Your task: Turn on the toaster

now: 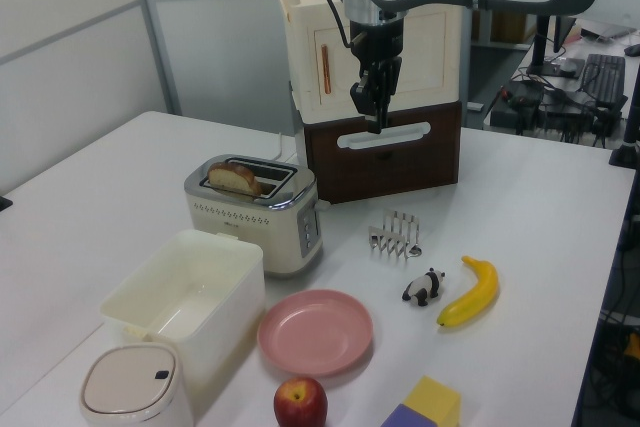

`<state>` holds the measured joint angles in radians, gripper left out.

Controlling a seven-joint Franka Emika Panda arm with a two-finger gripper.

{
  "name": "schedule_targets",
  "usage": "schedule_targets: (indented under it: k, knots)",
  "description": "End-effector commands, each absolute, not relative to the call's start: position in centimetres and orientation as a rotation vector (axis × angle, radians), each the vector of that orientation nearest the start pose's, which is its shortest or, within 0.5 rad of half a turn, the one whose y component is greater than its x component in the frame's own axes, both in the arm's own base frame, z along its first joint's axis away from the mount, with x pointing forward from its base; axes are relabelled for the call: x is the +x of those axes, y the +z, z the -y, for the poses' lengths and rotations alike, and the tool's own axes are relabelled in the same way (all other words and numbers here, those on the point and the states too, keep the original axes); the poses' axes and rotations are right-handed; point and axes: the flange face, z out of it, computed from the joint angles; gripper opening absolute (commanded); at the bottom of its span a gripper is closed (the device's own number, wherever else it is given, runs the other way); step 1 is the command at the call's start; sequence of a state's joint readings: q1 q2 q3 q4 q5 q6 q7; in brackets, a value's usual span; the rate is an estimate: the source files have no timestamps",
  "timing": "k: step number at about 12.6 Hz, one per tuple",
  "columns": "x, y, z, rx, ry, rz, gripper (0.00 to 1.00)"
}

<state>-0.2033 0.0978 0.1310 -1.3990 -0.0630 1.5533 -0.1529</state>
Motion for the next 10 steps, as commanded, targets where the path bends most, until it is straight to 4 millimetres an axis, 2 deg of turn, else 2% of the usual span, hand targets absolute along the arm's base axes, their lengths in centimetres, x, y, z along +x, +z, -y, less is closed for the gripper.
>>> schedule_targets:
  k: [1, 3, 5, 7, 10]
  knots:
    - [57.6, 65.2, 3.2, -3.185, -0.073, 0.153, 1.00]
    - [57.4, 65.4, 3.5, -3.180, -0.077, 0.073, 1.00]
    - [56.8, 66.3, 3.3, -3.200, -0.089, 0.115, 1.00]
    - [57.1, 65.7, 2.8, -3.207, -0.079, 0.132, 1.00]
    - [56.9, 66.0, 3.0, -3.200, -0.079, 0.122, 1.00]
